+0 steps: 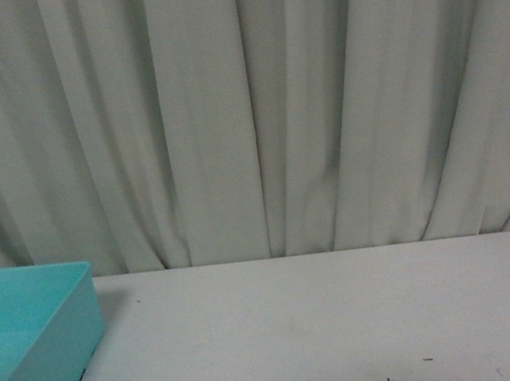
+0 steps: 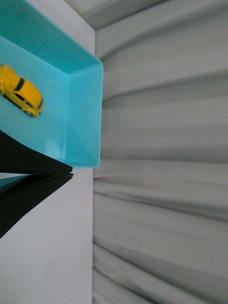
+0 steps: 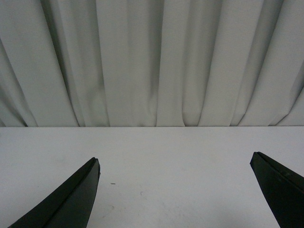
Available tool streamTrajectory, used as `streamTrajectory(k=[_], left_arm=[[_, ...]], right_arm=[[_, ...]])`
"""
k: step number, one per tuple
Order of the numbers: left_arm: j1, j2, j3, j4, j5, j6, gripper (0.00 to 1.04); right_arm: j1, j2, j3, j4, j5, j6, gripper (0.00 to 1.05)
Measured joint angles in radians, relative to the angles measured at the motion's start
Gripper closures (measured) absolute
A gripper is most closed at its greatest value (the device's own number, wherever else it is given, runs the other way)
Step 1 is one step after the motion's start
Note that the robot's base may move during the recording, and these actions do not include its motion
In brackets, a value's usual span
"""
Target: Wind up and store yellow beetle toy
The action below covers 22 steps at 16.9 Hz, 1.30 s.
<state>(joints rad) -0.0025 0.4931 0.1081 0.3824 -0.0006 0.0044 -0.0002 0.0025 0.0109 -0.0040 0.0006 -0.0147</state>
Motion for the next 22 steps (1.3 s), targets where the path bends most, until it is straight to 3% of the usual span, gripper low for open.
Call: streamTrajectory(k=[14, 15, 18, 19, 20, 22], left_arm=[[0.003, -0.299, -0.099, -0.188, 0.0, 0.0, 1.03], [0.003, -0.441, -0.098, -0.386, 0.003, 0.0, 1.03], [0.002, -0.487, -0.098, -0.386, 0.0, 0.0, 1.03], [0.002, -0.487, -0.098, -0.386, 0.0, -0.002, 1.02], [0.002, -0.487, -0.098, -0.386, 0.0, -0.001, 0.91], [0.002, -0.487, -0.098, -0.386, 0.0, -0.001, 0.86]], right_arm=[[0.0, 0.0, 0.0, 0.0, 0.0, 0.0, 0.07], [0.0, 0.0, 0.0, 0.0, 0.0, 0.0, 0.07], [0.0, 0.0, 0.0, 0.0, 0.0, 0.0, 0.07], [0.0, 0.0, 0.0, 0.0, 0.0, 0.0, 0.07], [0.0, 0.0, 0.0, 0.0, 0.0, 0.0, 0.07], [0.0, 0.0, 0.0, 0.0, 0.0, 0.0, 0.07]])
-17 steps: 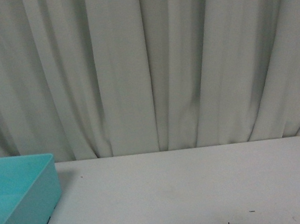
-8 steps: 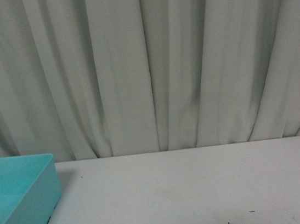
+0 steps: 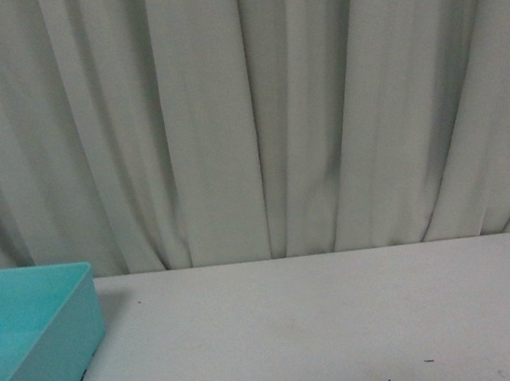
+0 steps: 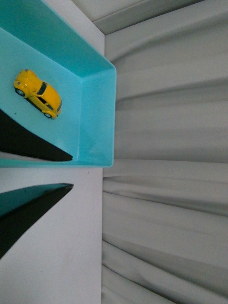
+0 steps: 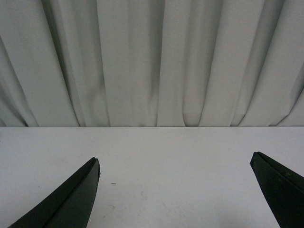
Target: Wind up and store yellow beetle toy
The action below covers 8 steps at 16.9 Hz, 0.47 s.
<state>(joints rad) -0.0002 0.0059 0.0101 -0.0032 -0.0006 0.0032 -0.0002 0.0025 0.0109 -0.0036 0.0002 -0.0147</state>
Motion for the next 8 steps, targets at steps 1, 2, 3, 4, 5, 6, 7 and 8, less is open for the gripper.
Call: streamTrajectory(k=[1, 2, 3, 4, 5, 6, 7, 8], left_arm=[[0.0, 0.0, 0.0, 0.0, 0.0, 0.0, 0.84], [0.0, 0.0, 0.0, 0.0, 0.0, 0.0, 0.8], [0.0, 0.0, 0.0, 0.0, 0.0, 0.0, 0.79], [0.0, 0.0, 0.0, 0.0, 0.0, 0.0, 0.75], [0.0, 0.0, 0.0, 0.0, 0.0, 0.0, 0.71], [0.0, 0.0, 0.0, 0.0, 0.0, 0.0, 0.68], [0.0, 0.0, 0.0, 0.0, 0.0, 0.0, 0.66], [0.0, 0.0, 0.0, 0.0, 0.0, 0.0, 0.59]], right_arm=[[0.0, 0.0, 0.0, 0.0, 0.0, 0.0, 0.07], [0.0, 0.0, 0.0, 0.0, 0.0, 0.0, 0.07], [0.0, 0.0, 0.0, 0.0, 0.0, 0.0, 0.07], [0.0, 0.0, 0.0, 0.0, 0.0, 0.0, 0.07], [0.0, 0.0, 0.0, 0.0, 0.0, 0.0, 0.07], [0.0, 0.0, 0.0, 0.0, 0.0, 0.0, 0.07], [0.0, 0.0, 0.0, 0.0, 0.0, 0.0, 0.07], [0.0, 0.0, 0.0, 0.0, 0.0, 0.0, 0.07]])
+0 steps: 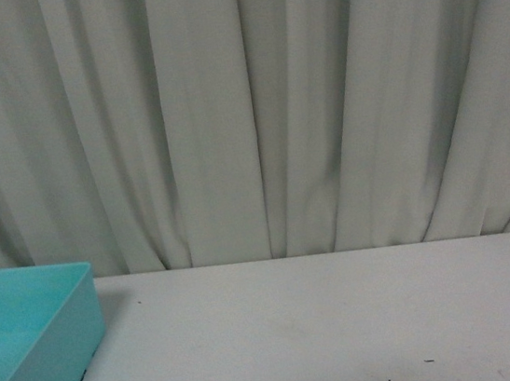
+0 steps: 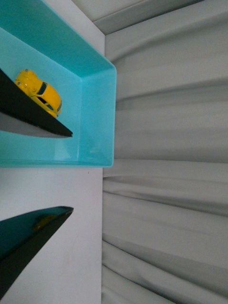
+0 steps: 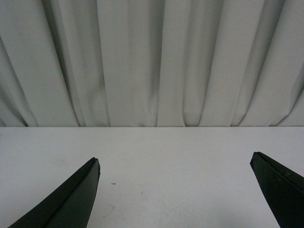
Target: Wind up and store yellow beetle toy
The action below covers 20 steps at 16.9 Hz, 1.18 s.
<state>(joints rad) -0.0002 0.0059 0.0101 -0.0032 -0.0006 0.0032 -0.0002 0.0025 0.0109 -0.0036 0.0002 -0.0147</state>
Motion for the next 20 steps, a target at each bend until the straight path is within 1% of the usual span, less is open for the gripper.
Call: streamTrajectory(k=[1, 2, 5, 6, 7, 20], left_arm=[[0.0, 0.0, 0.0, 0.0, 0.0, 0.0, 0.44], [0.0, 0.0, 0.0, 0.0, 0.0, 0.0, 0.35], [0.0, 0.0, 0.0, 0.0, 0.0, 0.0, 0.1], [0.0, 0.0, 0.0, 0.0, 0.0, 0.0, 0.05], [0.0, 0.0, 0.0, 0.0, 0.0, 0.0, 0.08], [0.0, 0.0, 0.0, 0.0, 0.0, 0.0, 0.07]], right_arm=[[0.0, 0.0, 0.0, 0.0, 0.0, 0.0, 0.07], [0.0, 0.0, 0.0, 0.0, 0.0, 0.0, 0.07], [0.0, 0.0, 0.0, 0.0, 0.0, 0.0, 0.07], [0.0, 0.0, 0.0, 0.0, 0.0, 0.0, 0.07], [0.0, 0.0, 0.0, 0.0, 0.0, 0.0, 0.07], [0.0, 0.0, 0.0, 0.0, 0.0, 0.0, 0.07]])
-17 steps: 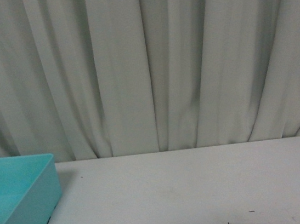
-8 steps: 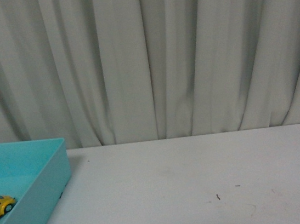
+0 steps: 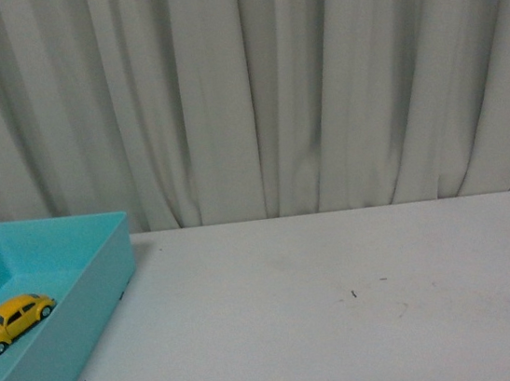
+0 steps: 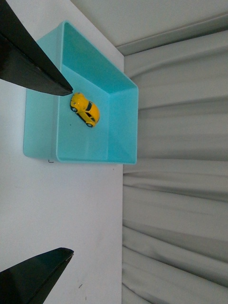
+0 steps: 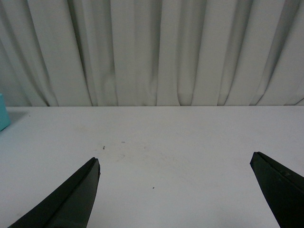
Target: Wind up and store yellow beetle toy
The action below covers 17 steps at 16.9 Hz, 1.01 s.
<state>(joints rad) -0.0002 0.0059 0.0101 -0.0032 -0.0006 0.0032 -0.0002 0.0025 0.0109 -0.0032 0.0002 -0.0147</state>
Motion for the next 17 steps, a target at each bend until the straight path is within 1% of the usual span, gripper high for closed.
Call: streamTrajectory(k=[17], left_arm=[[0.0, 0.0, 0.0, 0.0, 0.0, 0.0, 0.07]], right_arm=[[0.0, 0.0, 0.0, 0.0, 0.0, 0.0, 0.07]])
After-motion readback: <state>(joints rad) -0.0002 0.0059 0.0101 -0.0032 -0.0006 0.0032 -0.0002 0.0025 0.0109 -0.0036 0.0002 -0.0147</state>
